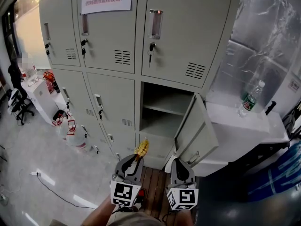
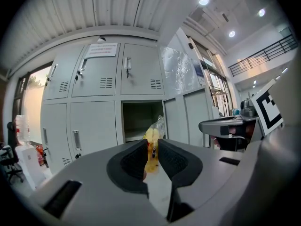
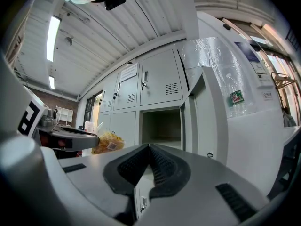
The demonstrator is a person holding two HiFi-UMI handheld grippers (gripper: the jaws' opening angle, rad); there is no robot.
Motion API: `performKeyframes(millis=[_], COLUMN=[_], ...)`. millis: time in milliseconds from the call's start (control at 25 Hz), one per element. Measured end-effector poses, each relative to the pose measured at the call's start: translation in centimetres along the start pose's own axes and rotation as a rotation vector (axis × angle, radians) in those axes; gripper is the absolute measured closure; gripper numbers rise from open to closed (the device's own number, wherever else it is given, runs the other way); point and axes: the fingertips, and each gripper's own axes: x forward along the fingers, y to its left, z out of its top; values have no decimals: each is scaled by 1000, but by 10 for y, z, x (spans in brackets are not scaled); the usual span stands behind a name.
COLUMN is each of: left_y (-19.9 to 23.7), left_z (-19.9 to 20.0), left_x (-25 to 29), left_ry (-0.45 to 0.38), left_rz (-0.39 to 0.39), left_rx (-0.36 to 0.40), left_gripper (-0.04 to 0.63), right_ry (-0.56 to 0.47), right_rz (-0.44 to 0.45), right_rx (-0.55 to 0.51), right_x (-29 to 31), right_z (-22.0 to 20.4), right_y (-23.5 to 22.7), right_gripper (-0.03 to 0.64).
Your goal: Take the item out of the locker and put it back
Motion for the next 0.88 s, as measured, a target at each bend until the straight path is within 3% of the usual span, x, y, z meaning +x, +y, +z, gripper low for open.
performKeyframes(millis=[600,880], left_y=[7,18], left_z=[-6,-25], left_x=[16,49], left_ry=[14,45], left_rz=[-9,-23], left_rx=[3,25], left_gripper=[511,511], right_ry=[18,54], right_rz=[-6,-15], right_rx=[17,33], right_x=[14,38], right_z=[-7,-25], right_y=[-3,-10], right_gripper=[598,598])
